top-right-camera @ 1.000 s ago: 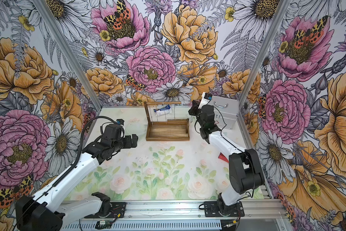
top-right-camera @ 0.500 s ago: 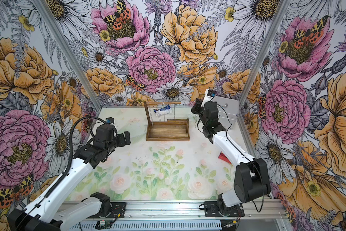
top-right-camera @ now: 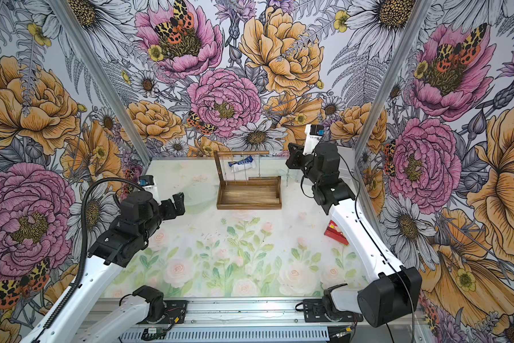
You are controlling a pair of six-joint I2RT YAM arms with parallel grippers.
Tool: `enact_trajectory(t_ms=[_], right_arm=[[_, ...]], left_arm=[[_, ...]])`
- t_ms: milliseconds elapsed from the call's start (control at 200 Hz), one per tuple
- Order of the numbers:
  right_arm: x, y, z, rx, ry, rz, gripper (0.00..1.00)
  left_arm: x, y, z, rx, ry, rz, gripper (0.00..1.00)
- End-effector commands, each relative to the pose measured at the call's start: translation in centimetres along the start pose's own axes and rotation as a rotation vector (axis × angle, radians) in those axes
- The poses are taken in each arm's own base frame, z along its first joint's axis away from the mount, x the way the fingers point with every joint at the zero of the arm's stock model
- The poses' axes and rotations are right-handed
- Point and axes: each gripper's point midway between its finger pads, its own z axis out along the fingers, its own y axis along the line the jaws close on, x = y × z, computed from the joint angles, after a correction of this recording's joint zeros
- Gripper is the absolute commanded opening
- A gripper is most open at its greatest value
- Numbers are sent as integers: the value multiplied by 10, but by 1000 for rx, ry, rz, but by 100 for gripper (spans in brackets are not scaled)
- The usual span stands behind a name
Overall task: Take the necklace off the jewelry display stand
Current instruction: Take off the necklace from the stand, then place the necklace at the center of the board.
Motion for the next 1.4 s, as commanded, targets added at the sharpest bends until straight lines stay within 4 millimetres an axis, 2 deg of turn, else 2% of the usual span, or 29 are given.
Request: enact_trajectory(t_ms=[0,230,395,500,620,811,961,1206,1396], right_arm=[[4,29,-16,-114,88,-17,0],[10,63,-32,-252,161,-12,0],[20,81,-40,-324,223,-11,0],[26,88,-42,-351,246,-6,0],[34,94,-43,-378,272,0,0],[40,104,-48,-410,294,14,0],[42,109,-52,-428,300,20,0],[42,116,-55,-451,309,36,0],[44,118,-57,-458,319,44,0]], left_arm=[[-10,-43,-13,219,-44,77,99],[-4,-123,-46,567,-16,234,99],[5,-175,-66,697,7,333,99],[8,-203,-66,745,25,339,99],[8,-227,-57,801,34,308,99],[10,-252,-33,862,56,299,99],[6,-266,-22,1000,59,222,98],[10,-283,-3,1085,122,202,97],[15,-289,17,1078,153,206,96]])
